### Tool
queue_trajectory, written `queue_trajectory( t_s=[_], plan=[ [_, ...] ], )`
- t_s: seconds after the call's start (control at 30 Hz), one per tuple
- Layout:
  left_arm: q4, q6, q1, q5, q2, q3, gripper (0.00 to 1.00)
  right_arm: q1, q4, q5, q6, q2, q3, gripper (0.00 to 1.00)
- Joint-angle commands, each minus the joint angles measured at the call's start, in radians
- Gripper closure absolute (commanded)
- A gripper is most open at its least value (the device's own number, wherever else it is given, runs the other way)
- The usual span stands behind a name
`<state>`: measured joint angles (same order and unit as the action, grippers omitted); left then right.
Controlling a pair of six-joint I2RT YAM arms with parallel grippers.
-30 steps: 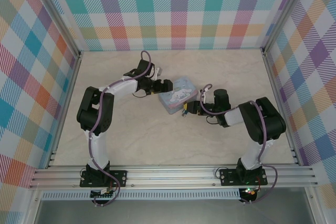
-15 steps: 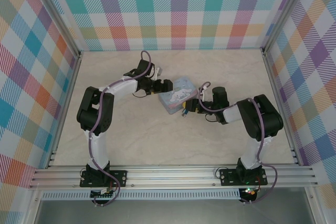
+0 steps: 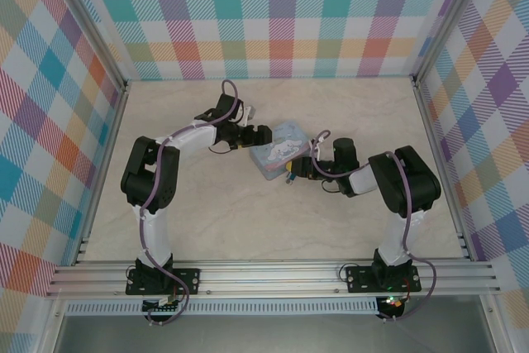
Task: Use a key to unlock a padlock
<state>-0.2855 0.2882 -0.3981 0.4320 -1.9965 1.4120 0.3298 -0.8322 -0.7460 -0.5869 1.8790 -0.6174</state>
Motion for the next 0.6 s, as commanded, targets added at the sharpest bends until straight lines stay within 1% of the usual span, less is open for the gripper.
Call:
queue_trajectory(
  t_s=[0.0,0.2,0.3,0.4,0.57],
  plan=[
    [-0.003,0.003,-0.004,0.001,0.001,-0.013,0.08,0.008,-0.039,-0.026,0.007,0.000,0.017,0.54],
    [-0.004,0.004,-0.004,-0.002,0.001,-0.016,0.08,0.008,-0.031,-0.022,0.013,-0.004,0.025,0.59],
    [-0.003,0.005,-0.004,-0.003,0.001,-0.015,0.08,0.008,-0.031,-0.020,0.013,-0.004,0.029,0.64],
    [-0.001,0.005,-0.004,-0.002,0.001,-0.018,0.08,0.008,-0.030,-0.015,0.016,-0.005,0.032,0.71],
    [-0.001,0.005,-0.004,-0.004,0.004,-0.022,0.08,0.005,-0.020,-0.010,0.021,-0.010,0.036,0.76]
  ],
)
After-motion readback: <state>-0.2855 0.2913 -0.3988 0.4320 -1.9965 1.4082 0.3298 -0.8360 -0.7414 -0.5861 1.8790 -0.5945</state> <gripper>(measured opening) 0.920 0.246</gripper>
